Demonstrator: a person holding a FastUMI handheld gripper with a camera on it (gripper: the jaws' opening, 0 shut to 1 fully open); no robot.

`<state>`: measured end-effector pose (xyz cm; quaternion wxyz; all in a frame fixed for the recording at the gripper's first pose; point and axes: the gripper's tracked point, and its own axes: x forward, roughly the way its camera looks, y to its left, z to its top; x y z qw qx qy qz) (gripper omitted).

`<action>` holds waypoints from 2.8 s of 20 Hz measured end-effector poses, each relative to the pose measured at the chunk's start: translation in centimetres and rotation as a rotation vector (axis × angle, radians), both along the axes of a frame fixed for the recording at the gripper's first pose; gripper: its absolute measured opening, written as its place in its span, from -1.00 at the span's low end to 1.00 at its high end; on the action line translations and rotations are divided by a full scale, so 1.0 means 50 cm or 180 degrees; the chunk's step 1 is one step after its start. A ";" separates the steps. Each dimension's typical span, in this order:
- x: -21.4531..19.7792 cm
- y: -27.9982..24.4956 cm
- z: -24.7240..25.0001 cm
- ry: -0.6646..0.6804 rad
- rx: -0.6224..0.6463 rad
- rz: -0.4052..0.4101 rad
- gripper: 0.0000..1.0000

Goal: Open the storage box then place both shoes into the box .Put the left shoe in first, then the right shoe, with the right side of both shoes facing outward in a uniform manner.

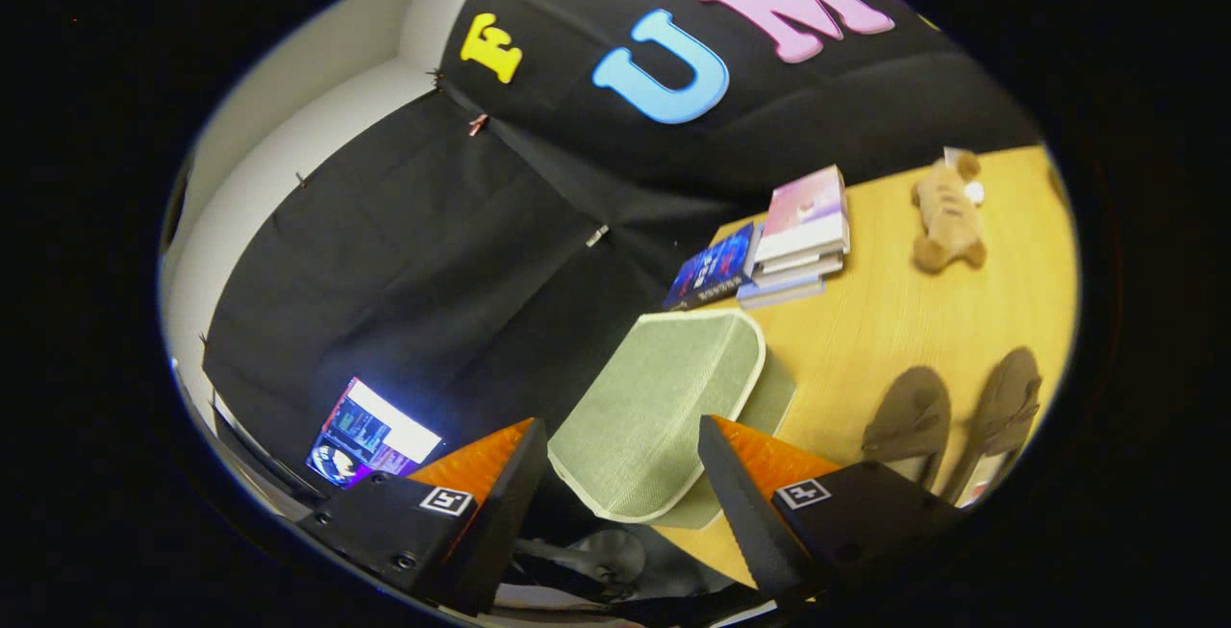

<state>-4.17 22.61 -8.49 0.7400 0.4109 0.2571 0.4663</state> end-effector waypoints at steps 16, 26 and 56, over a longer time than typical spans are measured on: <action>0.039 0.141 -0.185 0.1687 0.1009 0.0996 0.94; 0.033 0.162 -0.183 0.1712 0.1226 0.1118 -0.06; 0.038 0.309 0.284 0.0721 0.1458 0.0818 -0.84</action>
